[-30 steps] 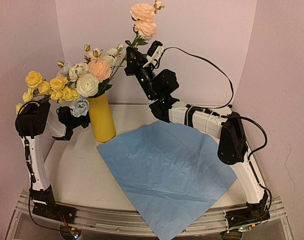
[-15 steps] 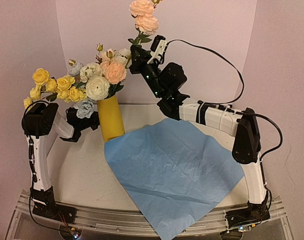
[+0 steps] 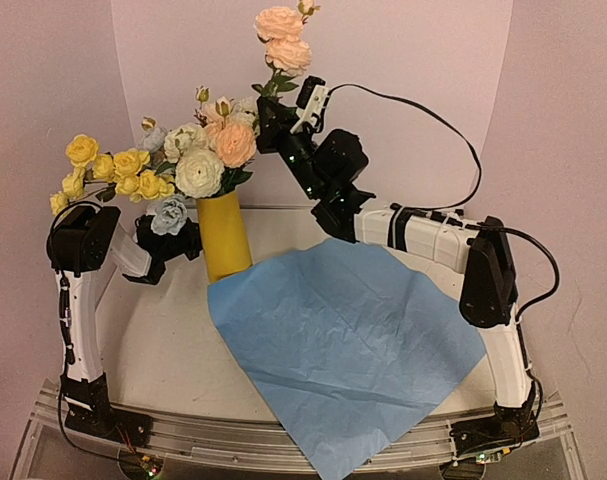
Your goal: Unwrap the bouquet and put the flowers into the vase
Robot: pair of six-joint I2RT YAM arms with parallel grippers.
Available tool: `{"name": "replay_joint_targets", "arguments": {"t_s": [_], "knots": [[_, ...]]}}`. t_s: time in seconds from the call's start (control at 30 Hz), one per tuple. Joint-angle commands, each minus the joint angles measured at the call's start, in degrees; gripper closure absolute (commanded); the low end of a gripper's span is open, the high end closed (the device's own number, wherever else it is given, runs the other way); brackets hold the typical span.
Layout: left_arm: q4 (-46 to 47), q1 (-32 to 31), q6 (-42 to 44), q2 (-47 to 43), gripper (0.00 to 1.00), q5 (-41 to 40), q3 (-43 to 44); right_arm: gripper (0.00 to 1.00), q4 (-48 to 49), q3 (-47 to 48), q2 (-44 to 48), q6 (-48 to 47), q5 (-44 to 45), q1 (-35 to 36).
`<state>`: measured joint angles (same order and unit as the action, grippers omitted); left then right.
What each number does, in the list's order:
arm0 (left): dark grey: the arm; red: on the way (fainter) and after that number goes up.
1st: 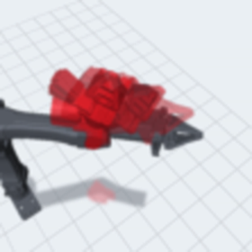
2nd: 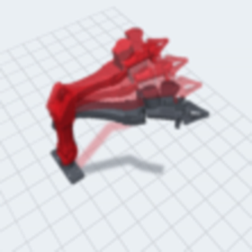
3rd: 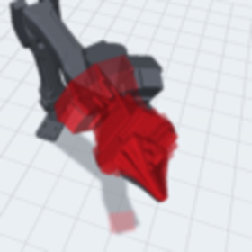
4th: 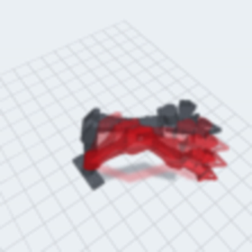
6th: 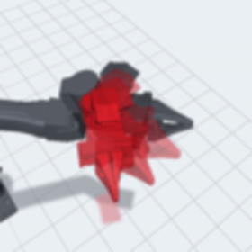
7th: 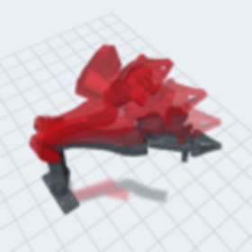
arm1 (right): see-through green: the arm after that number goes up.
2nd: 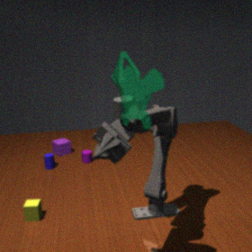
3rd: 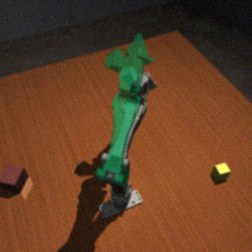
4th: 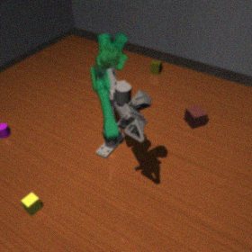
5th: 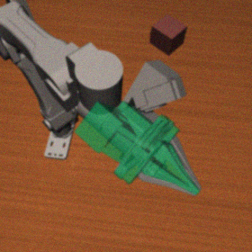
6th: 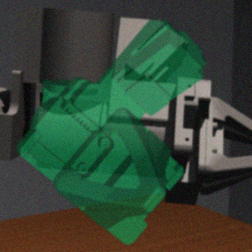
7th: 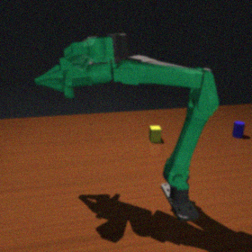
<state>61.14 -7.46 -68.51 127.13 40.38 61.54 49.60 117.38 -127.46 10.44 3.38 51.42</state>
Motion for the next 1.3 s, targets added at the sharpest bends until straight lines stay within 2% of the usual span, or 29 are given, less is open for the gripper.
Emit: {"name": "replay_joint_targets", "arguments": {"t_s": [0.0, 0.27, 0.67, 0.93, 1.0, 1.1, 1.27], "knots": [[3.09, -2.25, -0.23, 1.27, 1.00, 2.03, 1.88, 1.00, -5.45, -2.06, -1.61, 0.21, -0.68, 0.37], [3.12, -2.21, 0.04, 1.66, 1.00, 1.81, 2.50, 1.00, -12.00, 0.93, 1.96, -4.28, 1.04, 0.44], [3.10, -2.20, 0.22, 1.54, 1.00, 2.24, 2.84, 1.00, -10.71, 0.63, -7.54, -0.46, -5.72, 0.43], [3.10, -2.01, 0.48, 1.54, 1.00, 2.42, 3.11, 1.00, -8.60, -2.23, -8.73, 1.41, -5.51, 0.40], [3.10, -1.98, 0.48, 1.54, 1.00, 2.34, 3.12, 0.96, -8.42, -2.54, -8.17, 1.04, -5.41, 0.36], [3.15, -1.99, 0.49, 1.60, 1.00, 2.33, 3.15, 0.84, -8.26, -3.13, -6.48, 0.59, -4.87, 0.39], [3.10, -1.43, 0.40, 1.25, 1.00, 2.25, 2.81, 0.53, -6.81, -7.33, -1.93, 1.53, -2.73, 0.41]]}}
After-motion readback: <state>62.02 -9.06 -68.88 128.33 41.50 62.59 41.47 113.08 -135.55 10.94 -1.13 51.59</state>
